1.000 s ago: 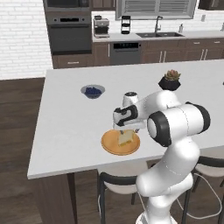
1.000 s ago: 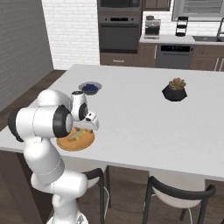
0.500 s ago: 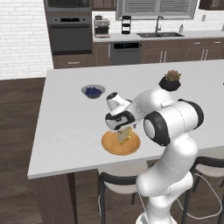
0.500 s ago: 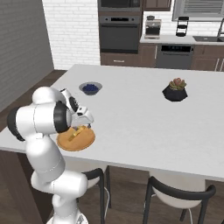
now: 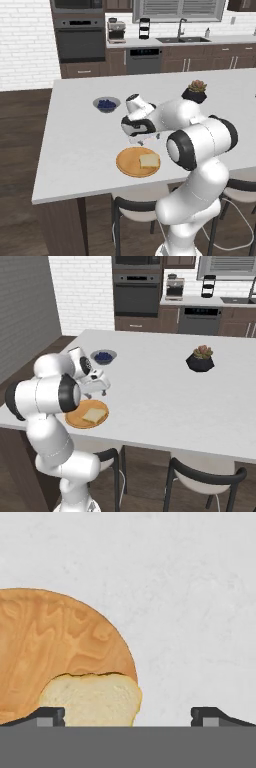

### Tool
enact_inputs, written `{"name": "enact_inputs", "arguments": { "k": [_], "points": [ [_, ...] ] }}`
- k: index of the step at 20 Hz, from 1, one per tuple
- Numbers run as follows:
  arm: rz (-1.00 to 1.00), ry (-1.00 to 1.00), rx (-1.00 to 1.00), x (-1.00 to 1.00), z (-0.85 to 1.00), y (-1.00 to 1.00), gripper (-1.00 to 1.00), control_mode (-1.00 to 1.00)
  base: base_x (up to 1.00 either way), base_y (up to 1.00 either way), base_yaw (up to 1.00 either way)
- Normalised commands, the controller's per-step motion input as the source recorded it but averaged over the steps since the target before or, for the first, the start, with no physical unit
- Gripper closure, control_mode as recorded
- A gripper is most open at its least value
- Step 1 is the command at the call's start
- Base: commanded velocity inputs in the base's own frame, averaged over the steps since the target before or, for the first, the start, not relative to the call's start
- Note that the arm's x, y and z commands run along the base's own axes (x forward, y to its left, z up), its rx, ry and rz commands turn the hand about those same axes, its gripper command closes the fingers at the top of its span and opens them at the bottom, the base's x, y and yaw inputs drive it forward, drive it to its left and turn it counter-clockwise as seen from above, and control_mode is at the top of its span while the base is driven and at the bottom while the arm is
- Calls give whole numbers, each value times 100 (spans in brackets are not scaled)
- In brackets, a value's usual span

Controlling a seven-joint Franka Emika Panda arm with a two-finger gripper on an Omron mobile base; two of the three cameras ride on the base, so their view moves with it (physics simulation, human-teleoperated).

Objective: Start the toaster. Once the lever pops up, take the bread to the plate on the dining counter.

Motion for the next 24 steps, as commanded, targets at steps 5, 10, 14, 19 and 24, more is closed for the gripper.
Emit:
{"name": "enact_inputs", "arguments": {
  "k": [5,10,14,19,24],
  "points": [
    [0,-1,16,-25,23,7,-100,-100,0,0,0],
    [0,-5,24,-59,78,-2,-100,-100,0,0,0],
    [0,-20,38,-76,92,-7,-100,-100,0,0,0],
    [1,-29,48,-91,76,-17,-100,-100,0,0,0],
    [0,-29,54,-86,81,-13,-100,-100,0,0,0]
  ]
}}
